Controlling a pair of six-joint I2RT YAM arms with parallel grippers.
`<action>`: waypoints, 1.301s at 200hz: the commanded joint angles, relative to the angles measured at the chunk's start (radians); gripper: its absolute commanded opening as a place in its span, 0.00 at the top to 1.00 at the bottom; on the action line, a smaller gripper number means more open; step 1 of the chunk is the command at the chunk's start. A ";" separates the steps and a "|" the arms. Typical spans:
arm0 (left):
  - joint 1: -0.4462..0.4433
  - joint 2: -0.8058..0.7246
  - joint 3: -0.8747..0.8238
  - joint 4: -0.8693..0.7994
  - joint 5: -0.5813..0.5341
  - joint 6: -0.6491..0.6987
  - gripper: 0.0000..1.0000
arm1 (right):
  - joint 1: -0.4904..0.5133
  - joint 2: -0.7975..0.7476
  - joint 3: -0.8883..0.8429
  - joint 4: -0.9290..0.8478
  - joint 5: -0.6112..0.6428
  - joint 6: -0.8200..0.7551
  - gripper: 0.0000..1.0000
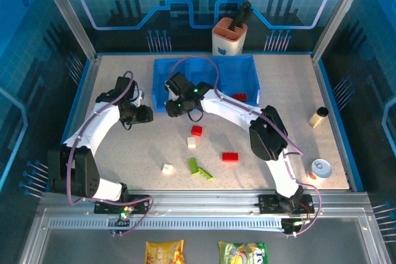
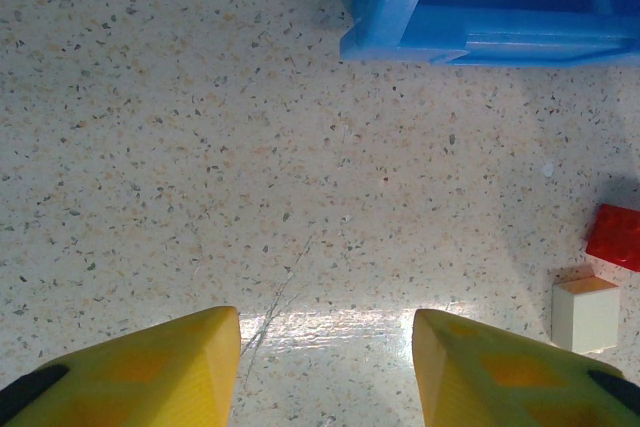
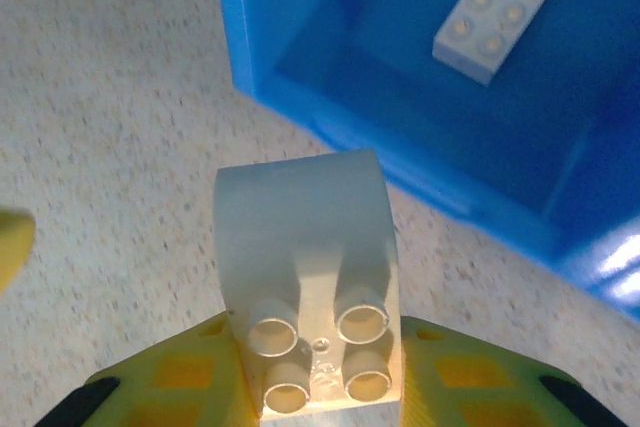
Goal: Sort the legos into containers by color
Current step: Place the lego in the container.
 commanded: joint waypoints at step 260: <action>0.010 -0.002 -0.005 -0.010 0.000 0.013 0.50 | -0.062 0.545 0.571 0.158 -0.021 0.371 0.68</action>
